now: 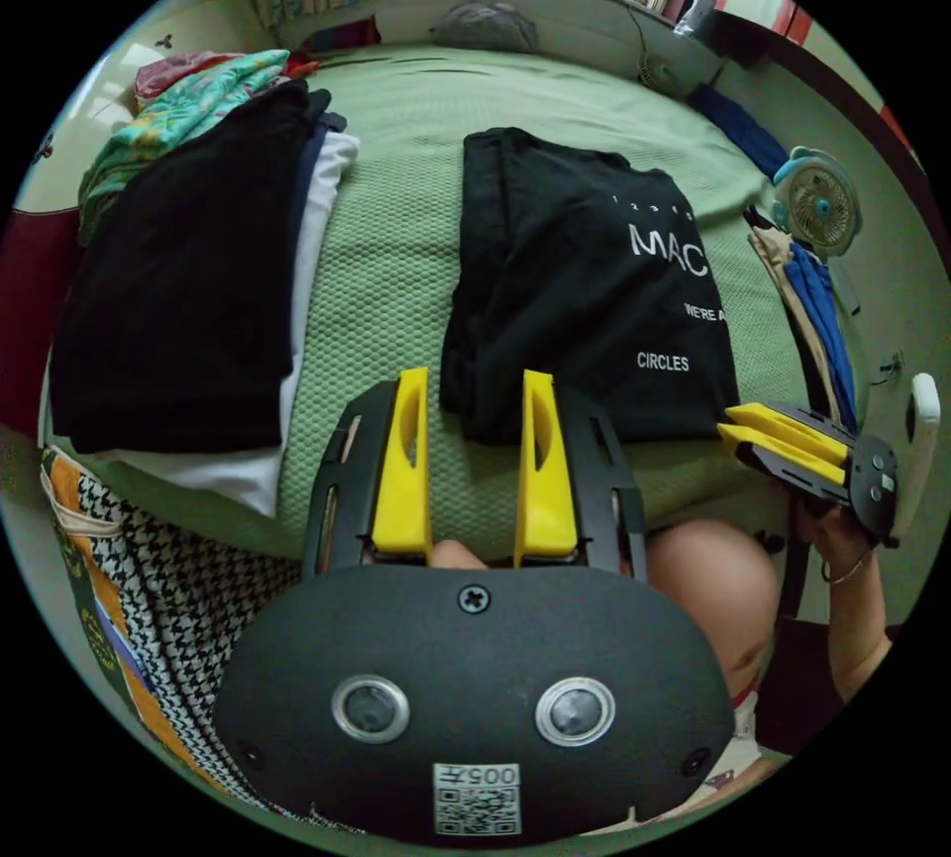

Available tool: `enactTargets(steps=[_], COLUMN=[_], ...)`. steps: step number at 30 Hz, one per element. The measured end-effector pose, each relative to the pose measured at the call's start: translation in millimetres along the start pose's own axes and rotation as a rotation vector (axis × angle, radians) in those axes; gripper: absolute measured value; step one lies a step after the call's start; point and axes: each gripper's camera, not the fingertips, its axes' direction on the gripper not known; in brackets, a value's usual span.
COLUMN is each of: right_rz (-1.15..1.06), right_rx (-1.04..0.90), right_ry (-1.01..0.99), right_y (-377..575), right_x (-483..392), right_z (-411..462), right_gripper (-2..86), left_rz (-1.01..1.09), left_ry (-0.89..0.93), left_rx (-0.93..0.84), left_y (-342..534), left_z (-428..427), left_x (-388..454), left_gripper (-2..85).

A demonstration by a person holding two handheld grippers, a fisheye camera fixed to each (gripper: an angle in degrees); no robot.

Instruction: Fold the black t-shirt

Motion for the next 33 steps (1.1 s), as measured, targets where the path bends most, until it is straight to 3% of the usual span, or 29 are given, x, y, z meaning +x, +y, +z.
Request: enactTargets(steps=[11,16,21,25,33], right_rz=[0.096,0.265,0.419,0.501,0.392], right_rx=[0.164,0.231,0.157,0.014,0.103], right_ry=[0.126,0.005,-0.073,-0.109,0.027], right_y=[-63,-127,-179,-202,-222], right_x=[56,94,120,123,62], right_z=[-31,-26,-1,24,-6], right_gripper=[10.4,13.1,13.2,11.1,0.7], left_rz=[-0.014,-0.008,-0.012,-0.062,-0.102], left_ry=[0.059,0.083,-0.016,0.084,0.199], left_rx=[0.019,0.041,0.061,0.025,0.037], left_y=[12,19,27,28,45], left_z=[-12,-29,-47,-56,-105], left_x=[-29,-37,-39,-62,-102], left_gripper=[13.5,8.0,6.4,6.7,5.1])
